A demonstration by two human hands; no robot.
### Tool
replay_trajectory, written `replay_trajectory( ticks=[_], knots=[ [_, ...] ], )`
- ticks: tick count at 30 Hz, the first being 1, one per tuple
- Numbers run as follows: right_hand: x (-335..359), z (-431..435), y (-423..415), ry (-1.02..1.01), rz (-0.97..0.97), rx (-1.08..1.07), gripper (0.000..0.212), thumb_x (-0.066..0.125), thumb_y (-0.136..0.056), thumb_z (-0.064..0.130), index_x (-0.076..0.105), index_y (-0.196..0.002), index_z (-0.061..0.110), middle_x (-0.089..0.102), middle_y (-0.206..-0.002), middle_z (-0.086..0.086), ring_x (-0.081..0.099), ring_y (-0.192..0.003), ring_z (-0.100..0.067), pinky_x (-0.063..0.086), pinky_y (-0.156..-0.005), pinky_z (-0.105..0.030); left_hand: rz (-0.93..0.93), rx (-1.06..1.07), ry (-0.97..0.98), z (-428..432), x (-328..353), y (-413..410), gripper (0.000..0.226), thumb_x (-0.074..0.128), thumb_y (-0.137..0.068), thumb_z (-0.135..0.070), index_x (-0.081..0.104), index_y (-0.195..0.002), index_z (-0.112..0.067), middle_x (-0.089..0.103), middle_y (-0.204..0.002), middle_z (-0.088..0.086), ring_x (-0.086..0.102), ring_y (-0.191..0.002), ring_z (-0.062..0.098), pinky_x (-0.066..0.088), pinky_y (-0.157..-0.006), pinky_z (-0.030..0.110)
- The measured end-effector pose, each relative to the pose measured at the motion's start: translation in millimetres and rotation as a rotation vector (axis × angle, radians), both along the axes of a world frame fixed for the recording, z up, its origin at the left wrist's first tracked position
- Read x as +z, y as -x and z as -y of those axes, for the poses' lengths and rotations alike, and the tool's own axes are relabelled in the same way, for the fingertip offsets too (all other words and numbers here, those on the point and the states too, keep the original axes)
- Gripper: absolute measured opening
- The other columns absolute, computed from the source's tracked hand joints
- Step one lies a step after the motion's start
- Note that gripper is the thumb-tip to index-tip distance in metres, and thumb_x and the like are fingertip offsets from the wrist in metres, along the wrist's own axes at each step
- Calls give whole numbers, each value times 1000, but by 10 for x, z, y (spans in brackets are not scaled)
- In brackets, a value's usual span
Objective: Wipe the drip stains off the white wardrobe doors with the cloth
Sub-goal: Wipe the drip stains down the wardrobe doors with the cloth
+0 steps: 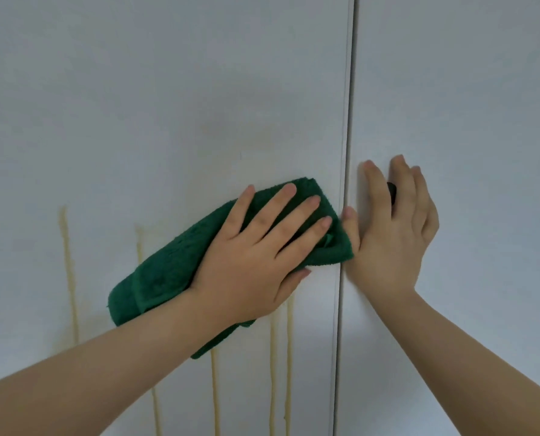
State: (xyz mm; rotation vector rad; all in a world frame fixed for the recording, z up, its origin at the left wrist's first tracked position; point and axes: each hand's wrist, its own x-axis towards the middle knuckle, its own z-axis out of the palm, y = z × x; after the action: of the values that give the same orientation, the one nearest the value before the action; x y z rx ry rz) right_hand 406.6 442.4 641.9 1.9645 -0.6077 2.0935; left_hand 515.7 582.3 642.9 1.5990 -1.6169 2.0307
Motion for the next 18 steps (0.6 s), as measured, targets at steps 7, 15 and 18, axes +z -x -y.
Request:
replay_trajectory(
  ticks=[7, 15, 18],
  knots=[
    [-33, 65, -44, 52, 45, -26, 44, 44, -91, 32, 36, -134, 23, 39, -144, -17, 26, -134, -32, 20, -107, -42, -81, 74, 221, -62, 367, -105, 52, 41, -96, -40, 45, -138, -11, 43, -143, 13, 36, -133, 36, 24, -108, 57],
    [-44, 47, -21, 59, 38, 5, 42, 45, -91, 30, 38, -132, 23, 40, -144, -17, 28, -134, -34, 21, -107, -45, 66, 114, -45, -212, -74, -202, 51, 36, -97, -38, 38, -140, -11, 40, -146, 10, 30, -135, 30, 20, -110, 54],
    [-52, 63, -33, 61, 47, -7, 40, 45, -91, 31, 37, -130, 24, 40, -143, -16, 29, -134, -34, 22, -107, -45, -119, 114, 164, -157, -122, -153, 53, 36, -96, -37, 34, -141, -9, 34, -148, 12, 26, -136, 32, 15, -112, 54]
  ],
)
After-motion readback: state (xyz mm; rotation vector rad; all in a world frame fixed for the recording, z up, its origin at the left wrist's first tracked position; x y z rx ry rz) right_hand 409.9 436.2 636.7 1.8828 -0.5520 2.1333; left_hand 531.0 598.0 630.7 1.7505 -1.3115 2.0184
